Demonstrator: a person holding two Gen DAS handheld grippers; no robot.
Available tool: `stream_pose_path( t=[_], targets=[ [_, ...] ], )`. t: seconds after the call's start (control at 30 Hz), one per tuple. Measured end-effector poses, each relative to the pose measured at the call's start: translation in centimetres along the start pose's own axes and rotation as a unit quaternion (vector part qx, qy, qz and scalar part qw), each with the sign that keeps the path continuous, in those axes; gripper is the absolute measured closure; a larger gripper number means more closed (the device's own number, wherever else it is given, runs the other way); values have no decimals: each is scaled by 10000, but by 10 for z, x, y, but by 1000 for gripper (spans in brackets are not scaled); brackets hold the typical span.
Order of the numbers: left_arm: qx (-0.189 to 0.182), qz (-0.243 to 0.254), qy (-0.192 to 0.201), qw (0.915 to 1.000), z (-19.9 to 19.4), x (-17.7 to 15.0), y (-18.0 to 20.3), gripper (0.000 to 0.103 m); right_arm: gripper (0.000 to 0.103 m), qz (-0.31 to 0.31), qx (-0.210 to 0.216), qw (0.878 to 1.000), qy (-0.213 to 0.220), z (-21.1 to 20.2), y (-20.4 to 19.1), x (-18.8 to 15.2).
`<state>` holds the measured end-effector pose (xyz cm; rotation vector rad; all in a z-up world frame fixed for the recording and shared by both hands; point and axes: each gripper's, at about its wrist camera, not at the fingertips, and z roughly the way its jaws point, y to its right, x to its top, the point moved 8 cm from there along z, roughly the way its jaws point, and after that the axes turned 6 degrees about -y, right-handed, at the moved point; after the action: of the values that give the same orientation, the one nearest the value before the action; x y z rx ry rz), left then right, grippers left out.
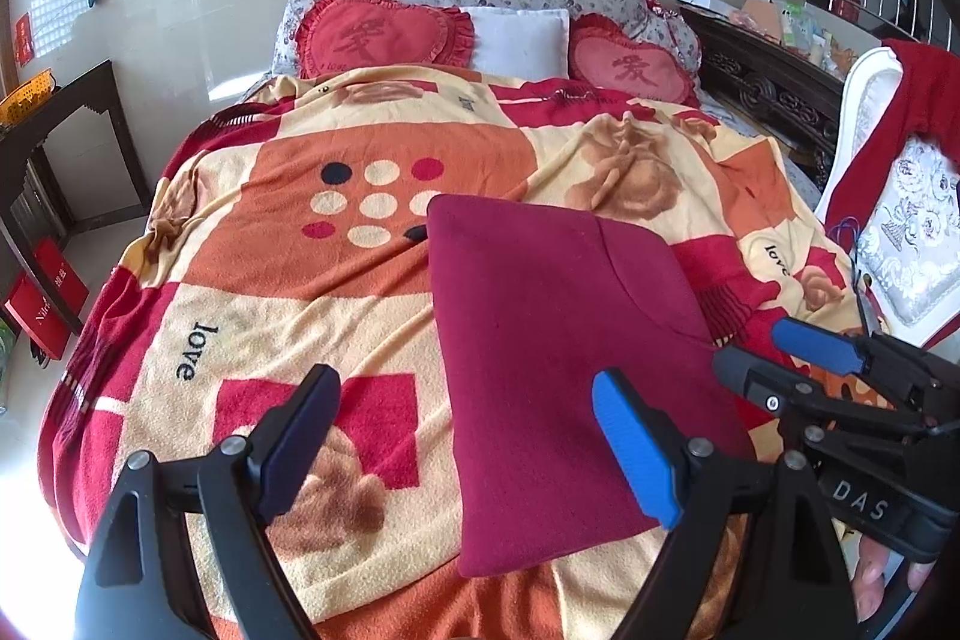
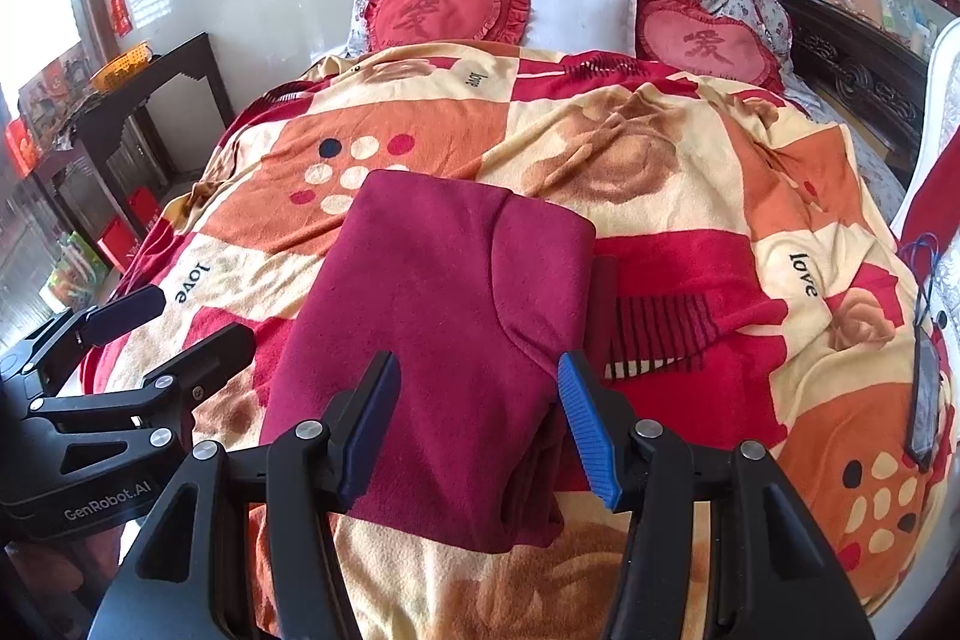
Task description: Fold small clothes
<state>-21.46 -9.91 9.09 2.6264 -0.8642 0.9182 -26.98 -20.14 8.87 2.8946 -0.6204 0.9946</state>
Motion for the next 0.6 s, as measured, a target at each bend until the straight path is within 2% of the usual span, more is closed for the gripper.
stream_pose_path(
  t=[0.6],
  targets=[
    [92, 39, -241, 9997, 30, 8, -4, 14, 66, 70, 145, 9997, -180, 27, 7, 9]
  ],
)
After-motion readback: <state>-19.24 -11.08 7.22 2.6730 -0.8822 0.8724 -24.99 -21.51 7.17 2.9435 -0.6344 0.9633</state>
